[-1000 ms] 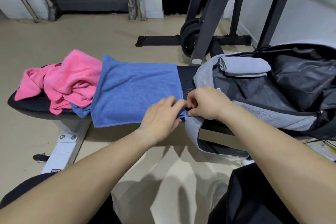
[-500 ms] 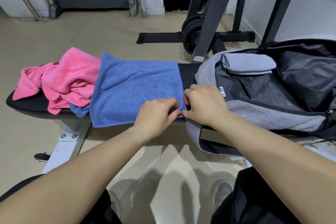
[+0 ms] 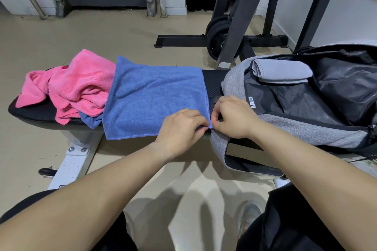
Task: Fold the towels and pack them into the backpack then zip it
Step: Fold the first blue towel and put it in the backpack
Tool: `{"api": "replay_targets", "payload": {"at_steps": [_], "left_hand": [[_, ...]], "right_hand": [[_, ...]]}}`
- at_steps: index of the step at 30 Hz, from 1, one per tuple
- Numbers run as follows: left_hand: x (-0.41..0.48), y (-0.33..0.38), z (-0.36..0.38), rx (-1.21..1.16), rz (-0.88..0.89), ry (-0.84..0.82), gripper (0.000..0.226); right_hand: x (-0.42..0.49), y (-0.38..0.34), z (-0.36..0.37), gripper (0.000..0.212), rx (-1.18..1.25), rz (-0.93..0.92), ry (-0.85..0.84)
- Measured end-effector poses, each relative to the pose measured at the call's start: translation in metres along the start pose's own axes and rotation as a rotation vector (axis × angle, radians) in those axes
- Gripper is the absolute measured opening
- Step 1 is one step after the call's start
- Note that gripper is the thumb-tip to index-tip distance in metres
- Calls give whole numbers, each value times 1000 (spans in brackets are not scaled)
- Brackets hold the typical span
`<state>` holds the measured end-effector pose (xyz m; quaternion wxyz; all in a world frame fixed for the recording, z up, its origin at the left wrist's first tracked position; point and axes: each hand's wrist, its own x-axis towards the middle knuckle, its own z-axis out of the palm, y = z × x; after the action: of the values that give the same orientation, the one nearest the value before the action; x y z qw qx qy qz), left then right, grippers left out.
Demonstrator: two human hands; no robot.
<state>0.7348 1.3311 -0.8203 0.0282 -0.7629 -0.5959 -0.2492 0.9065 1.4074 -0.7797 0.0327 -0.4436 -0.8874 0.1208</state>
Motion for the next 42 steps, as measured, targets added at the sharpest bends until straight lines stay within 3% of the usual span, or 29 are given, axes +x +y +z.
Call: {"api": "replay_targets", "payload": {"at_steps": [13, 23, 30, 42], "left_hand": [[-1, 4, 2, -50, -67, -39, 13], [9, 16, -6, -77, -230, -97, 32], [12, 10, -13, -135, -231, -70, 12], [58, -46, -39, -288, -512, -49, 3]], "right_hand": [[0, -2, -10, 10, 275, 85, -55], [-3, -2, -10, 29, 510, 88, -32], [2, -4, -11, 25, 649, 94, 11], [125, 16, -38, 17, 231, 187, 141]]}}
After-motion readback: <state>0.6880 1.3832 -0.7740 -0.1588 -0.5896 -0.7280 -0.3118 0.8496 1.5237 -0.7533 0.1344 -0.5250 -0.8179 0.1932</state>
